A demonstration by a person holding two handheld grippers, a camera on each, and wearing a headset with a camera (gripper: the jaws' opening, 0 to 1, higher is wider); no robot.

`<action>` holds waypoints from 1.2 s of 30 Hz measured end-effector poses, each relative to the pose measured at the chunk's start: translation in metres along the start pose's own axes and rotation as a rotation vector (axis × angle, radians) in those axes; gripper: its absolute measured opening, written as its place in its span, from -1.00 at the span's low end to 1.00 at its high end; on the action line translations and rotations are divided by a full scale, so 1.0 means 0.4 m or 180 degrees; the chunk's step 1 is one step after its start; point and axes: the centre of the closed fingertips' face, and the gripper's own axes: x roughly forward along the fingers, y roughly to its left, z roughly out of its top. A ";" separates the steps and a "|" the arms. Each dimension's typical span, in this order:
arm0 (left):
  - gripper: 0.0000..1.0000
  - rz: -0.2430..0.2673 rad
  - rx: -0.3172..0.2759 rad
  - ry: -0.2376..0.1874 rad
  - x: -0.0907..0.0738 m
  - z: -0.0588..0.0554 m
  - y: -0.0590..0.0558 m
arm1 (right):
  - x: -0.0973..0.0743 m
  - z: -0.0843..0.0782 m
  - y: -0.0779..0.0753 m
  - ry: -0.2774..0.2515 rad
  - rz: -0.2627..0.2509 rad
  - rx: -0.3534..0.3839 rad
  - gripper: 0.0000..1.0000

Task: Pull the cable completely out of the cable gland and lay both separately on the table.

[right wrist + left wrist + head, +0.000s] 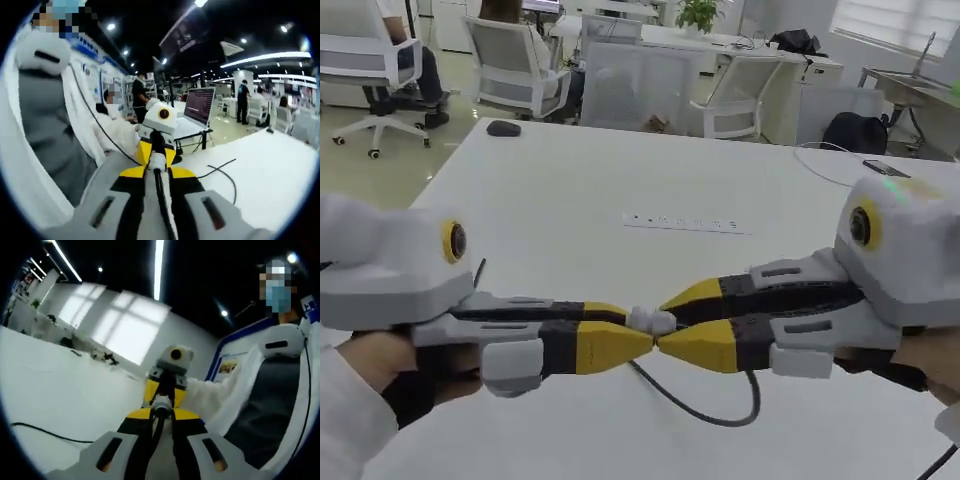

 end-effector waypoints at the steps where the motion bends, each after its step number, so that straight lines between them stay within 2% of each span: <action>1: -0.71 0.0043 0.0192 0.0003 -0.003 0.008 0.002 | -0.006 0.015 -0.006 -0.0147 0.0012 0.0270 -0.34; 2: -0.71 0.0044 0.0237 0.0019 -0.005 0.011 -0.002 | -0.010 0.020 -0.009 -0.0205 0.0033 0.0430 -0.29; 3: -0.71 0.0072 0.0341 0.0050 -0.007 0.016 -0.003 | -0.017 0.028 -0.012 -0.0281 0.0046 0.0508 -0.33; 4: -0.71 0.0093 0.0452 0.0054 -0.008 0.022 -0.002 | -0.020 0.030 -0.016 -0.0307 0.0029 0.0475 -0.44; 5: -0.70 0.0098 0.0457 0.0078 -0.008 0.023 -0.004 | -0.024 0.030 -0.018 -0.0311 0.0011 0.0470 -0.50; 6: -0.70 0.0109 0.0454 0.0102 -0.007 0.026 -0.004 | -0.024 0.029 -0.021 -0.0298 0.0005 0.0522 -0.51; 8: -0.70 0.0135 0.0629 0.0161 -0.006 0.027 -0.001 | -0.023 0.032 -0.020 -0.0308 0.0013 0.0586 -0.52; 12: -0.70 0.0133 0.0755 0.0207 0.001 0.030 -0.005 | -0.014 0.040 -0.004 -0.0378 0.0127 0.0776 -0.64; 15: -0.70 0.0146 0.0802 0.0164 0.002 0.038 -0.002 | -0.009 0.028 -0.006 -0.0346 0.0106 0.0771 -0.58; 18: -0.70 0.0138 0.0822 0.0149 0.001 0.042 -0.004 | -0.008 0.029 0.001 -0.0398 0.0143 0.0796 -0.65; 19: -0.70 0.0140 0.0829 0.0153 0.001 0.042 -0.003 | -0.008 0.032 0.003 -0.0427 0.0165 0.0787 -0.72; 26: -0.69 0.0160 0.0871 0.0220 0.001 0.034 -0.002 | -0.004 0.026 0.007 -0.0453 0.0204 0.0896 -0.74; 30: -0.69 0.0168 0.0889 0.0234 0.003 0.032 -0.001 | 0.005 0.021 0.013 -0.0384 0.0183 0.0834 -0.74; 31: -0.70 0.0180 0.0887 0.0229 0.003 0.033 0.001 | 0.004 0.024 0.005 -0.0395 0.0114 0.0618 -0.74; 32: -0.70 0.0195 0.0872 0.0211 0.001 0.036 0.005 | 0.003 0.028 0.003 -0.0408 0.0080 0.0535 -0.74; 33: -0.70 0.0188 0.0825 0.0191 0.000 0.038 0.006 | 0.002 0.029 0.009 -0.0396 0.0108 0.0612 -0.75; 34: -0.70 0.0189 0.0772 0.0168 -0.001 0.040 0.008 | 0.002 0.031 0.008 -0.0399 0.0095 0.0585 -0.75; 36: -0.70 0.0193 0.0733 0.0161 -0.002 0.039 0.009 | 0.003 0.031 0.005 -0.0365 0.0059 0.0396 -0.75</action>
